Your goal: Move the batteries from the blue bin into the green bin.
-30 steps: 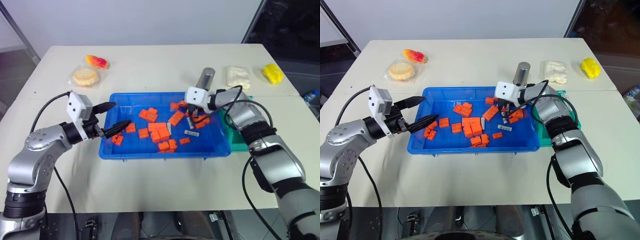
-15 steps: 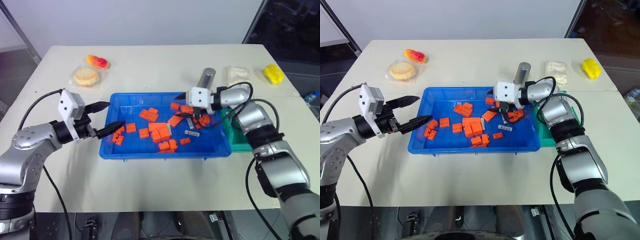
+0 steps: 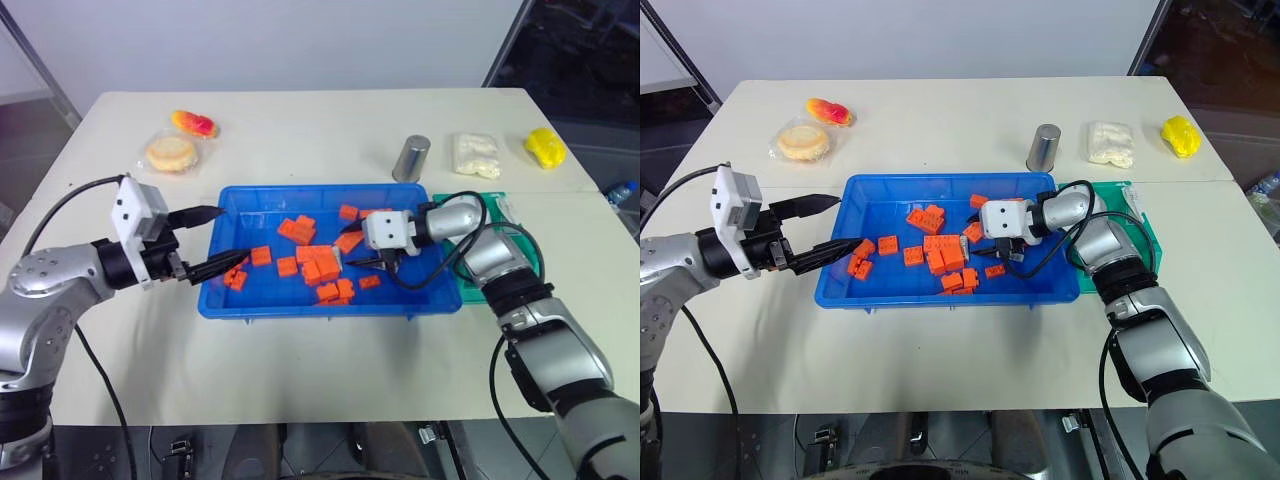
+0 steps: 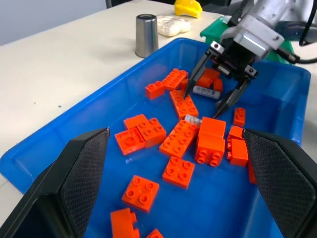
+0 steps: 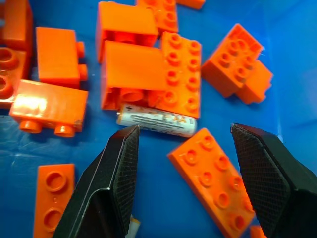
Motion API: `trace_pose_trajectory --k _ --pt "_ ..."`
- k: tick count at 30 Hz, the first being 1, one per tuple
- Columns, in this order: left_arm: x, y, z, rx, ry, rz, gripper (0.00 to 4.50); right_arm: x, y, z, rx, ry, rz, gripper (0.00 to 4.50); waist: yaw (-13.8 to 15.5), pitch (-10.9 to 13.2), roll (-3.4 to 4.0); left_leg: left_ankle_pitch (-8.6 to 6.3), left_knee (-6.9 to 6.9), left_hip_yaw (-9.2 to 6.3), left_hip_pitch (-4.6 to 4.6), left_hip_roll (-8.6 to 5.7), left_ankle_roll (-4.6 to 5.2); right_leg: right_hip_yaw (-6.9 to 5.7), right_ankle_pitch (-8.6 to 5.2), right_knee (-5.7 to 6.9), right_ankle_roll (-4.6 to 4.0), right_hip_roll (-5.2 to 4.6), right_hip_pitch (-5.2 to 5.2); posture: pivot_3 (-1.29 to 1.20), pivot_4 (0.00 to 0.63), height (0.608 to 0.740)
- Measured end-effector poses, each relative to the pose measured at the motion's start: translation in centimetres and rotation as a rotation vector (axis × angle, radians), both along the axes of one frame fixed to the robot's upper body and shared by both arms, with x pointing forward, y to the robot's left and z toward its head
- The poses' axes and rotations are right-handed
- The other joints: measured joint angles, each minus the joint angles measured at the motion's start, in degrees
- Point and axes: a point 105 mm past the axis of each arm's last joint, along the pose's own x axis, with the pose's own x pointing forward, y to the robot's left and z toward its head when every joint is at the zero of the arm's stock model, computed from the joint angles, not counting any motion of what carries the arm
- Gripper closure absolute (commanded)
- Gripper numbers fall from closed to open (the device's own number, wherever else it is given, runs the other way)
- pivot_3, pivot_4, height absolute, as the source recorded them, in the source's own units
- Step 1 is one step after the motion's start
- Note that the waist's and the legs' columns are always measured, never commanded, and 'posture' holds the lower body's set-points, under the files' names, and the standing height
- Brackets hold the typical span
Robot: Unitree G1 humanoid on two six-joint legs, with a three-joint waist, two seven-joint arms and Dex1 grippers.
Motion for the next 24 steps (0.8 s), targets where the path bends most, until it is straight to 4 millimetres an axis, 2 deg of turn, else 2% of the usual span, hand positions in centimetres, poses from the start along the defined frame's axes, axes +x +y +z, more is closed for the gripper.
trace_pose_trajectory --k 5,10,16,23,24 --pt "-0.1 -0.1 0.0 0.004 -0.006 0.005 0.0 -0.3 1.5 -0.9 -0.018 0.018 0.061 1.53 -0.1 0.0 0.0 0.0 -0.01 0.0 0.0 0.0 0.0 0.0 0.0 0.01 0.0 0.01 -0.01 0.0 0.15 0.74" --pt "-0.2 -0.2 -0.2 -0.004 -0.005 0.016 0.0 0.3 2.5 -1.1 -0.022 0.035 0.058 1.53 -0.1 0.0 0.0 0.0 0.0 -0.01 0.02 0.0 -0.01 -0.01 0.0 0.01 0.0 0.0 0.01 0.0 0.15 0.74" --pt "-0.2 -0.1 -0.6 -0.007 0.005 0.032 0.0 1.3 2.2 -0.9 -0.041 0.027 0.013 1.53 0.0 0.0 -0.01 0.01 0.0 -0.02 0.04 0.0 -0.01 -0.01 0.0 0.01 -0.01 -0.01 0.04 0.0 0.15 0.74" --pt "0.0 0.0 -0.5 -0.012 -0.001 0.047 0.0 1.3 2.0 -1.0 -0.054 0.05 0.014 1.53 0.0 0.0 -0.02 0.01 0.0 -0.02 0.1 0.0 -0.01 0.0 0.0 0.01 -0.01 0.0 0.09 0.0 0.15 0.74" --pt "0.0 0.0 -0.5 -0.013 -0.002 0.049 0.0 1.2 2.0 -1.1 -0.054 0.062 0.015 2.03 0.0 0.0 -0.03 0.01 0.0 -0.02 0.1 0.0 -0.01 -0.01 0.0 0.01 -0.01 0.0 0.1 0.0 0.15 0.74"
